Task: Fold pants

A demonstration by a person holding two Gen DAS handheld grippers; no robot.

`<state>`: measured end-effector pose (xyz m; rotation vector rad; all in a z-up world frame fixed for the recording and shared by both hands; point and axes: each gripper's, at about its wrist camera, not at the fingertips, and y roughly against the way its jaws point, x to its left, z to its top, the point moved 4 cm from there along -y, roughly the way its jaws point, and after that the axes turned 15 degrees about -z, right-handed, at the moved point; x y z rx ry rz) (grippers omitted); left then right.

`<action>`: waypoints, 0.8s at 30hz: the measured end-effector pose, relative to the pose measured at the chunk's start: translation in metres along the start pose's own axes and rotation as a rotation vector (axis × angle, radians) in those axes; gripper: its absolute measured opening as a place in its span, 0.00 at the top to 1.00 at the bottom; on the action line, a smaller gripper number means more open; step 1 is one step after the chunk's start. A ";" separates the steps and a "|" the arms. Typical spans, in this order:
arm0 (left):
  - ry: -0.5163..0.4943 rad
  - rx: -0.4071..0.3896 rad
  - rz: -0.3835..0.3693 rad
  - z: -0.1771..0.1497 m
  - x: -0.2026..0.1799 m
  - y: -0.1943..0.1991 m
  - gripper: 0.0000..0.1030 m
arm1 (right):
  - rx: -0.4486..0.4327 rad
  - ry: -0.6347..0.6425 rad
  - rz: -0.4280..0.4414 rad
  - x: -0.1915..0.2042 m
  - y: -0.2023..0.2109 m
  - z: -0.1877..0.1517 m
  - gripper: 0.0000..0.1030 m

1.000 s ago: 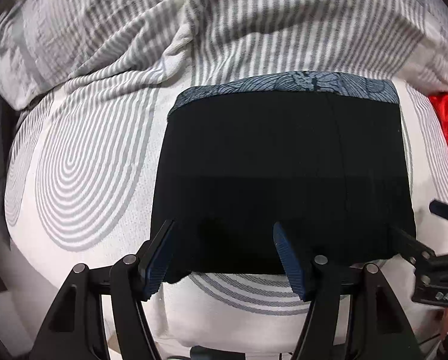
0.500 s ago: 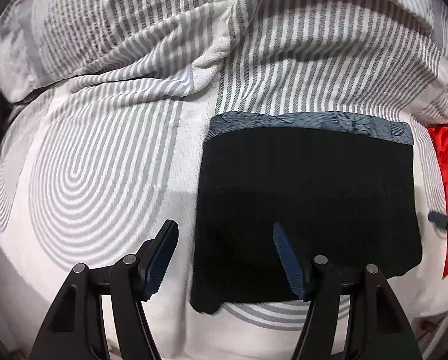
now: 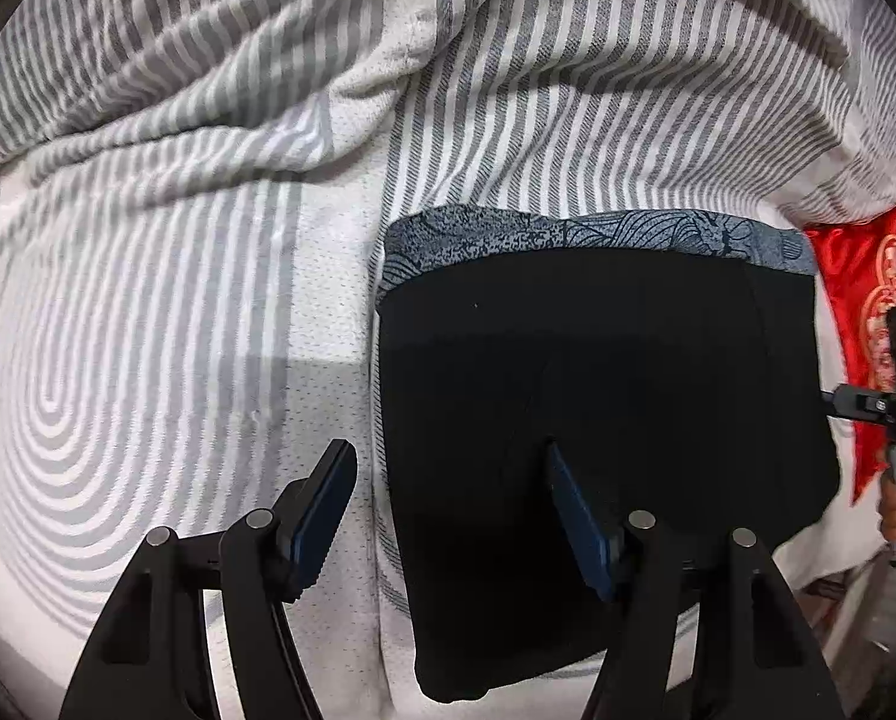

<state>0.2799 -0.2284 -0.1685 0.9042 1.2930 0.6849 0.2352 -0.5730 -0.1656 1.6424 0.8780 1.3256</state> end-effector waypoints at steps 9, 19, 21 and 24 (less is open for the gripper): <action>0.038 0.096 -0.194 -0.005 0.016 -0.006 0.35 | 0.028 0.011 0.085 0.002 -0.006 0.007 0.14; 0.060 0.122 -0.240 0.000 0.022 -0.019 0.28 | 0.076 0.047 0.088 0.019 -0.028 0.015 0.16; 0.046 0.126 -0.239 0.000 0.020 -0.017 0.28 | 0.081 0.051 0.086 0.021 -0.032 0.016 0.17; 0.058 0.136 -0.250 0.001 0.023 -0.019 0.27 | 0.085 0.057 0.102 0.021 -0.032 0.015 0.18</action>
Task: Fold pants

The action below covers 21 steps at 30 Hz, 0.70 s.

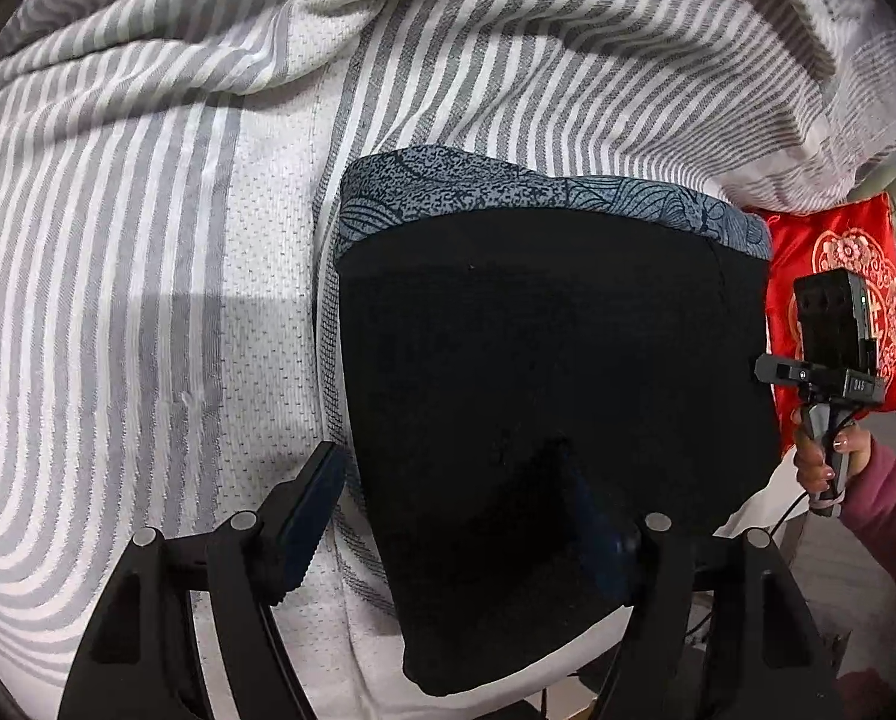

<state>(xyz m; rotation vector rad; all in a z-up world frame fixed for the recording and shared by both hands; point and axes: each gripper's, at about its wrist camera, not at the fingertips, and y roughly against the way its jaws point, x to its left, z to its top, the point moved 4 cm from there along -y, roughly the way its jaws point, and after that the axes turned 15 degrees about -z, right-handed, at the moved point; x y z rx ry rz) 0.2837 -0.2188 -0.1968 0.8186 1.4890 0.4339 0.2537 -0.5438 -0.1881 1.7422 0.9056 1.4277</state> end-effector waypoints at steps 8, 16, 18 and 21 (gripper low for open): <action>-0.004 -0.017 0.023 0.010 -0.016 -0.026 0.17 | 0.001 -0.013 -0.018 0.005 -0.004 0.005 0.20; -0.057 -0.084 0.089 0.001 -0.042 -0.019 0.42 | -0.030 -0.037 -0.029 0.014 0.008 0.000 0.53; -0.068 -0.097 0.103 -0.001 -0.048 -0.017 0.47 | -0.038 -0.055 -0.003 0.016 0.013 -0.002 0.57; -0.066 -0.121 0.113 -0.004 -0.055 -0.012 0.52 | -0.049 -0.066 0.031 0.020 0.022 -0.004 0.59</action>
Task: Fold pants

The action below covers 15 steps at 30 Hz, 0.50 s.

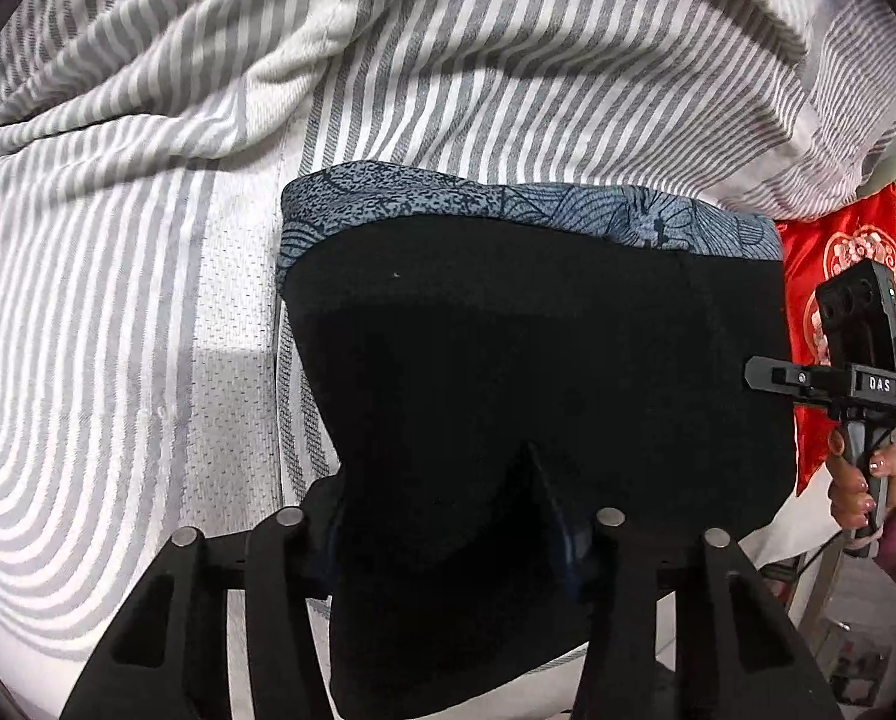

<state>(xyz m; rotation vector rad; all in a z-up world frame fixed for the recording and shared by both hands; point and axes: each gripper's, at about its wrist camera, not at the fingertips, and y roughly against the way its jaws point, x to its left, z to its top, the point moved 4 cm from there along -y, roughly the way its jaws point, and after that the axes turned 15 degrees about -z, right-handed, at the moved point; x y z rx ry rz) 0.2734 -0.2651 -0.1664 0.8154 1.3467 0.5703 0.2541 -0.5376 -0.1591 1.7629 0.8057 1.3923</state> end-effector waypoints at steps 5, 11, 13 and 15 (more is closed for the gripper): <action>-0.006 -0.023 0.005 -0.002 -0.011 0.011 0.52 | -0.007 0.002 0.029 0.008 0.013 -0.012 0.59; -0.041 -0.026 0.001 -0.016 -0.038 0.022 0.52 | -0.021 -0.005 0.044 0.008 0.035 -0.036 0.60; -0.039 -0.032 -0.007 -0.023 -0.046 0.025 0.52 | -0.028 -0.010 0.047 0.006 0.044 -0.046 0.60; -0.049 -0.031 -0.001 -0.031 -0.053 0.025 0.52 | -0.030 -0.014 0.046 0.004 0.051 -0.055 0.60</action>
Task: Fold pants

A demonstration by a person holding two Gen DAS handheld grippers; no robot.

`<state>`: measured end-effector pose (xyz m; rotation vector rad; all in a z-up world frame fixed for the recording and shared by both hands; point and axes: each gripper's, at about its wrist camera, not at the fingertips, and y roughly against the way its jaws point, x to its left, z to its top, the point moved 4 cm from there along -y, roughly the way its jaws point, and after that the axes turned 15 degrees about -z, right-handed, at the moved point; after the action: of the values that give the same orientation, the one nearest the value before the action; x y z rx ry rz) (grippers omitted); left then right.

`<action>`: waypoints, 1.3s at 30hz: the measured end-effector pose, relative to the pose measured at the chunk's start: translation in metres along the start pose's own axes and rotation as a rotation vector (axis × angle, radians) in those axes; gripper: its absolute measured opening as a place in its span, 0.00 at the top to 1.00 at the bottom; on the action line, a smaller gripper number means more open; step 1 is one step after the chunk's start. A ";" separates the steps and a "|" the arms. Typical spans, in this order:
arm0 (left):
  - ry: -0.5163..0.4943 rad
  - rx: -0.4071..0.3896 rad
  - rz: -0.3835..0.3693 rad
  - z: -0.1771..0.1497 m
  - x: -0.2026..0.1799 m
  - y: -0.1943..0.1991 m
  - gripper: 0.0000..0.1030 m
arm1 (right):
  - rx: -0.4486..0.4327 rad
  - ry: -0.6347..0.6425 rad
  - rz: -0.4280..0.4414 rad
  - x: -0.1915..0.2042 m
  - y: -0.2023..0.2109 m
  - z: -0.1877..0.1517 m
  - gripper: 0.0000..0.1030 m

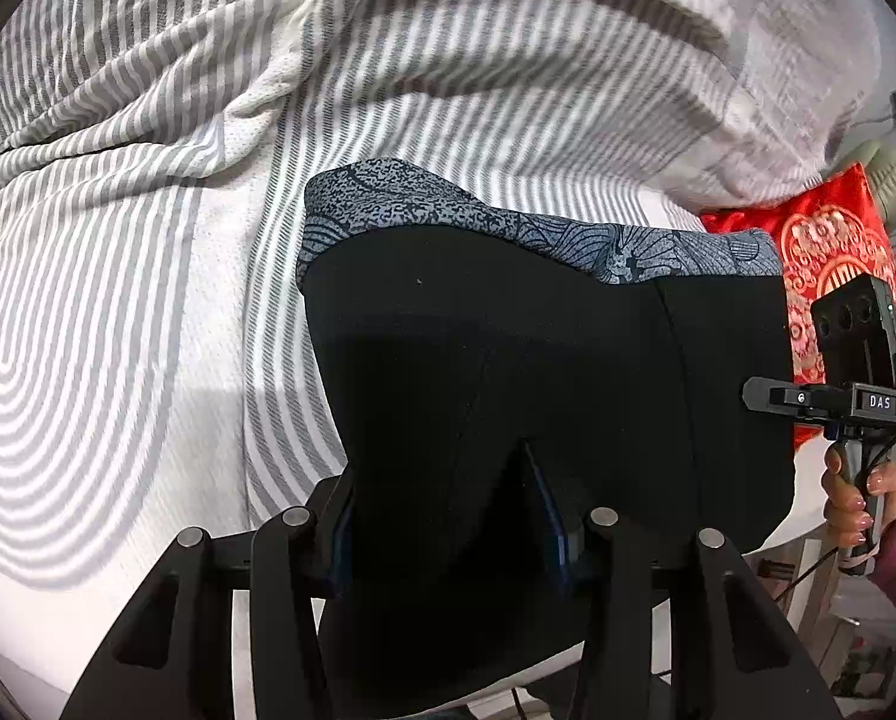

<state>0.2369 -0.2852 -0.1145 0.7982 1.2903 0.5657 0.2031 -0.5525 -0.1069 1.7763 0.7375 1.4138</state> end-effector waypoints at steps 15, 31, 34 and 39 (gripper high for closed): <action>0.023 0.003 0.078 -0.062 -0.009 -0.031 0.51 | 0.017 0.004 -0.094 -0.033 -0.013 -0.045 0.59; -0.089 -0.105 0.313 -0.023 -0.040 0.012 0.41 | -0.124 0.028 -0.476 -0.007 0.039 -0.034 0.30; -0.117 -0.105 0.353 -0.010 -0.049 0.004 0.41 | -0.170 0.067 -0.504 0.014 0.042 -0.022 0.53; -0.109 -0.106 0.356 -0.001 -0.058 -0.008 0.41 | -0.157 0.084 -0.519 0.029 0.024 -0.007 0.83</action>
<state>0.2232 -0.3335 -0.0852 0.9638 1.0140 0.8555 0.2026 -0.5412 -0.0707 1.2875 1.0148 1.1578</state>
